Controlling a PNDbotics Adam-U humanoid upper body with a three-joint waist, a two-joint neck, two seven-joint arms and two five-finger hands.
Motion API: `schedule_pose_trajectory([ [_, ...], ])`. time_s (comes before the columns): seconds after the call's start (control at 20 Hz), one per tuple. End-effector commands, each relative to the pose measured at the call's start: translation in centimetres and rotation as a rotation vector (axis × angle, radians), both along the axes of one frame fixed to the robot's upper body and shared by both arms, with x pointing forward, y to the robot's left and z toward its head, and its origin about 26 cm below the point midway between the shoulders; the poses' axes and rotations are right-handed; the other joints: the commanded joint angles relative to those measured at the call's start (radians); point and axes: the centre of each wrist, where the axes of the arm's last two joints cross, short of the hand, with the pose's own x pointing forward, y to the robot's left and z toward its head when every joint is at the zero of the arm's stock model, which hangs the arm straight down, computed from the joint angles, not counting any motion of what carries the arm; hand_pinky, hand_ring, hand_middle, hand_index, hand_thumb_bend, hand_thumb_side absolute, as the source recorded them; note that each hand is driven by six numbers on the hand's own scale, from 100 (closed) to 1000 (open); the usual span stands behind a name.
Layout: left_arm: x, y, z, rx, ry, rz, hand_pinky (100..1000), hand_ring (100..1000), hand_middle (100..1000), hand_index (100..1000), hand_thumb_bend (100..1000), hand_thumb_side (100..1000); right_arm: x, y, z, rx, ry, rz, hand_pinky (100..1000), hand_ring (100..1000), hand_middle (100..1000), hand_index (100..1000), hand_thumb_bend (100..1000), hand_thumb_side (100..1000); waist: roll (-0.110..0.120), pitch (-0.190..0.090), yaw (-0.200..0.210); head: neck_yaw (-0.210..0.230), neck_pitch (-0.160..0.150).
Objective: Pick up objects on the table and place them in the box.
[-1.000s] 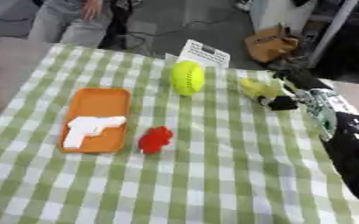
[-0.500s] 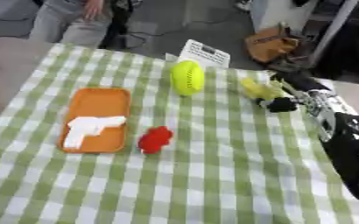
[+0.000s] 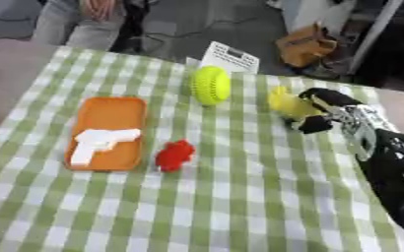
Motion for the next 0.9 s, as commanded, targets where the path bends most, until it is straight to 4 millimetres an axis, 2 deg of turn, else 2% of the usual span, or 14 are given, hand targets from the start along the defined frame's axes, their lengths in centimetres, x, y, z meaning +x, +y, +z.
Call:
schedule_pose_trajectory([
  [0.05,-0.26,0.24,1.08,0.01,-0.043,0.0,314,697,833,791,100,946,-0.39,-0.7,1.22,-0.019,-0.027,0.0,764,871,922,925,464,381,-0.007,0.002,0.0,0.0,-0.006],
  [0.3,-0.26,0.26,1.07,0.01,-0.043,0.0,314,697,833,791,100,947,-0.48,-0.79,1.0,-0.015,-0.026,0.008,764,873,926,929,475,389,-0.006,0.004,-0.001,0.001,-0.006],
  [0.35,-0.26,0.26,1.08,0.01,-0.043,0.0,314,697,833,791,100,946,-0.5,-0.83,0.89,-0.012,-0.023,0.007,727,841,909,915,458,336,-0.006,0.004,0.0,0.002,-0.006],
  [0.4,-0.26,0.26,1.09,0.01,-0.044,0.0,314,697,833,791,100,946,-0.52,-0.86,0.82,-0.009,-0.022,0.006,727,841,909,915,458,336,-0.006,0.004,0.0,0.002,-0.007],
  [0.45,-0.26,0.27,1.09,0.009,-0.044,0.001,314,697,833,790,100,947,-0.54,-0.91,0.73,-0.003,-0.024,0.002,534,681,830,833,249,100,-0.005,0.005,0.0,0.003,-0.006],
  [0.5,-0.26,0.27,1.09,0.009,-0.044,0.001,314,697,833,790,100,947,-0.58,-0.96,0.67,0.004,-0.032,-0.004,526,673,827,830,234,100,-0.005,0.005,0.0,0.004,-0.006],
  [0.55,-0.26,0.27,1.09,0.009,-0.044,0.001,314,697,833,790,100,947,-0.61,-1.0,0.68,0.009,-0.043,-0.011,479,625,803,805,138,100,-0.004,0.005,0.0,0.005,-0.006],
  [0.6,-0.26,0.28,1.09,0.009,-0.045,0.001,314,697,833,790,100,947,-0.64,-1.02,0.65,0.011,-0.055,-0.017,479,625,803,805,138,100,-0.004,0.005,0.0,0.005,-0.005],
  [0.65,-0.25,0.28,1.09,0.009,-0.045,0.001,315,696,833,790,100,947,-0.67,-1.05,0.72,0.011,-0.067,-0.022,435,587,771,769,100,100,-0.004,0.005,-0.001,0.006,-0.005],
  [0.9,-0.25,0.27,1.1,0.009,-0.045,0.002,315,696,833,791,100,948,-0.9,-1.19,0.86,0.001,-0.144,-0.052,412,571,747,746,100,100,-0.004,0.004,-0.006,0.008,-0.004],
])
